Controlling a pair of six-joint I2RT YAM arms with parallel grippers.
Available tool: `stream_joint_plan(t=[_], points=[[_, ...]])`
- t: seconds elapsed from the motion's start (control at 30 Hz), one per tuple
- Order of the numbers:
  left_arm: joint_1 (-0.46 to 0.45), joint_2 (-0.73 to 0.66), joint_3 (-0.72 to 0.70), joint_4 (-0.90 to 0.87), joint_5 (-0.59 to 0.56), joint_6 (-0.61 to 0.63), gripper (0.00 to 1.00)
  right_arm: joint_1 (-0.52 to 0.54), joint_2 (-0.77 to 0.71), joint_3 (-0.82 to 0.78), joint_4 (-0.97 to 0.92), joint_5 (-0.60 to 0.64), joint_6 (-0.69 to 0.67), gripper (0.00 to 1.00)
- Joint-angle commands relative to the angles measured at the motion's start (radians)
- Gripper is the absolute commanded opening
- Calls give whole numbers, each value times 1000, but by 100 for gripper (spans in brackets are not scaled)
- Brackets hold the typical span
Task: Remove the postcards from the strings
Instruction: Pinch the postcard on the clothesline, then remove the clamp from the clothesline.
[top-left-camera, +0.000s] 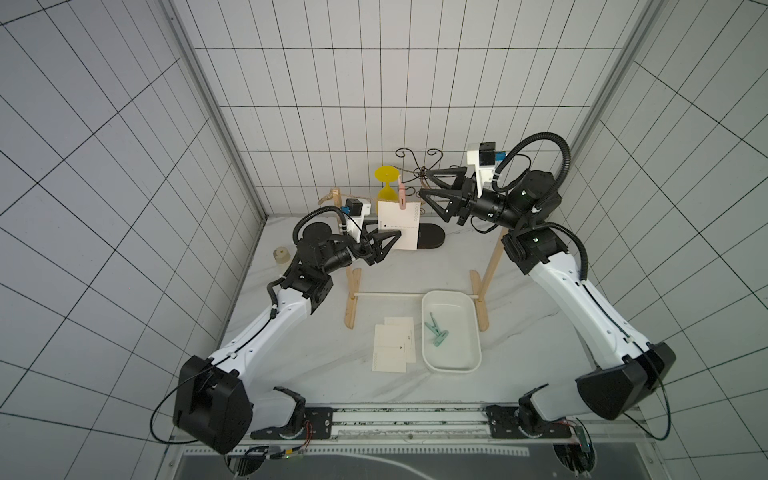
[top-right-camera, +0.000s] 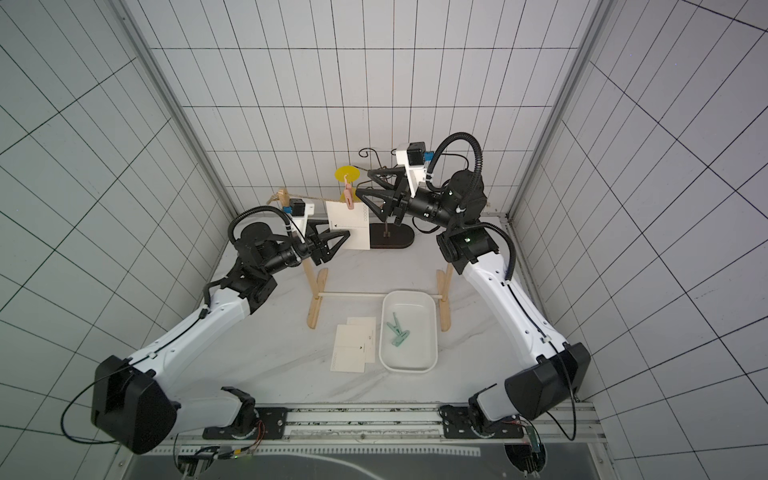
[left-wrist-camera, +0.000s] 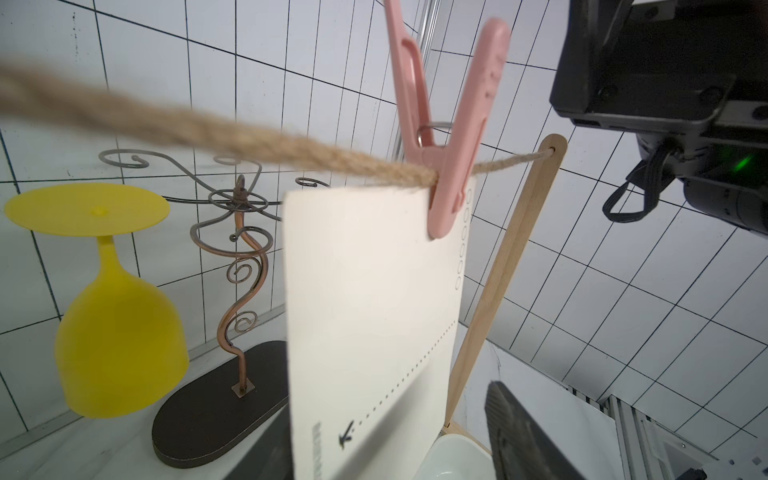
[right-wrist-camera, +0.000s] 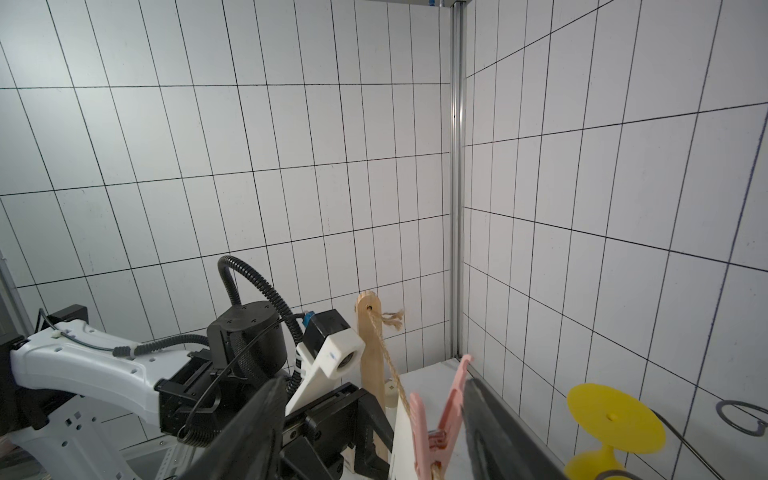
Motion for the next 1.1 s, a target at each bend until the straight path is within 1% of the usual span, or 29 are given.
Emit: stream_joint_plan(t=[0.0,0.1,0.2,0.3,0.37,0.47,0.57,0.63,0.7,0.87,1.07], points=[[5,5,-13,29,19,-10,61,6,43,123,3,-29,7,69],[5,5,-15,44,34,-18,58,7,79,163,2,-33,13,68],[5,7,-17,55,44,-25,52,6,112,202,-4,-42,15,68],[5,8,-20,61,53,-29,40,6,146,241,-23,-45,5,69],[5,9,-20,63,62,-28,34,7,178,299,-79,-39,-23,69],[5,10,-18,67,73,-29,22,7,221,369,-138,-36,-50,69],[5,11,-17,70,79,-25,9,7,262,427,-188,-43,-71,71],[6,11,-15,68,83,-20,3,7,283,453,-220,-46,-88,73],[7,9,-15,66,88,-15,0,6,297,469,-244,-52,-105,74],[13,9,-12,64,117,-9,0,7,340,520,-321,-87,-152,78],[28,11,-5,66,157,-11,0,7,389,585,-411,-168,-202,81]])
